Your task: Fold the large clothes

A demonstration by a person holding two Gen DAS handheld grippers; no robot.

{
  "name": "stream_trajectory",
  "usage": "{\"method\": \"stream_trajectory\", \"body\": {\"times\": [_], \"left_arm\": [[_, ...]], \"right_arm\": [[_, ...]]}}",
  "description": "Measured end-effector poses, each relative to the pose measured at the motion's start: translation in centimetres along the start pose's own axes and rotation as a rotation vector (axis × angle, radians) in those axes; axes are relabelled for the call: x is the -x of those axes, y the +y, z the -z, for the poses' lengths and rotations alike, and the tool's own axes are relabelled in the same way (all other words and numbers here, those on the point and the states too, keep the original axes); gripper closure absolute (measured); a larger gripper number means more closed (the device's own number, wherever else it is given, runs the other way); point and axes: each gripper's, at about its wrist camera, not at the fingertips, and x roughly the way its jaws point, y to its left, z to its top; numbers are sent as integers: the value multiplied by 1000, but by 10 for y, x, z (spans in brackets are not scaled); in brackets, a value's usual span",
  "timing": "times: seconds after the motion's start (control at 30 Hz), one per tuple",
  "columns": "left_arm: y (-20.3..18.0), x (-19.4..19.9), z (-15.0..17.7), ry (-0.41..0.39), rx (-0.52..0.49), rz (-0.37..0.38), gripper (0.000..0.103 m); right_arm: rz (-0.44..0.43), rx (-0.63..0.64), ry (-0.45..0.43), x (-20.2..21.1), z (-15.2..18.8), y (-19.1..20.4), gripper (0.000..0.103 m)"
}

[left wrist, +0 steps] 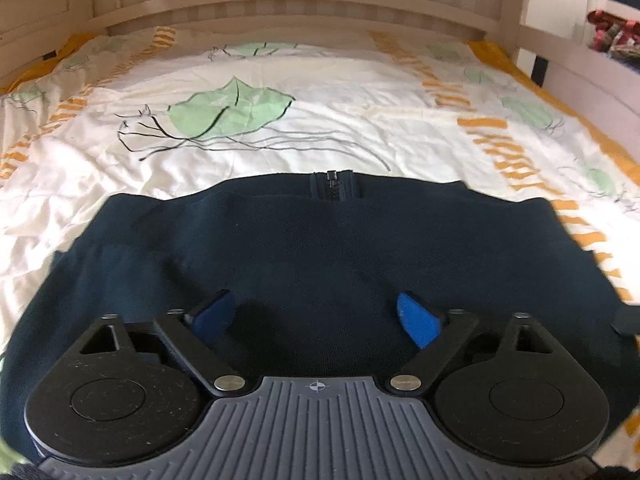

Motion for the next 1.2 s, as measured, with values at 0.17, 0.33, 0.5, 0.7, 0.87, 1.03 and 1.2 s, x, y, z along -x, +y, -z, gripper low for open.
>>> {"method": "stream_trajectory", "body": {"times": [0.17,0.33,0.5,0.7,0.87,1.03,1.2], "left_arm": [[1,33,20,-38,-4,20,35],[5,49,30,-68,22,68,65],[-3,51,32,-87,10,73,71],[-7,43,46,-66,-25,61,71],[-11,38,52,-70,-55,44,70],[-10,39,52,-67,-53,42,71],[-9,39,52,-66,-54,43,71]], "right_arm": [[-10,-6,-10,-3,1,1,0],[7,37,-9,-3,3,6,0],[10,49,-9,-2,3,4,0],[5,44,-13,-1,3,2,0],[-2,38,-21,0,3,1,0],[-8,34,-24,2,3,-2,0],[-13,30,-25,3,3,-2,0]]}}
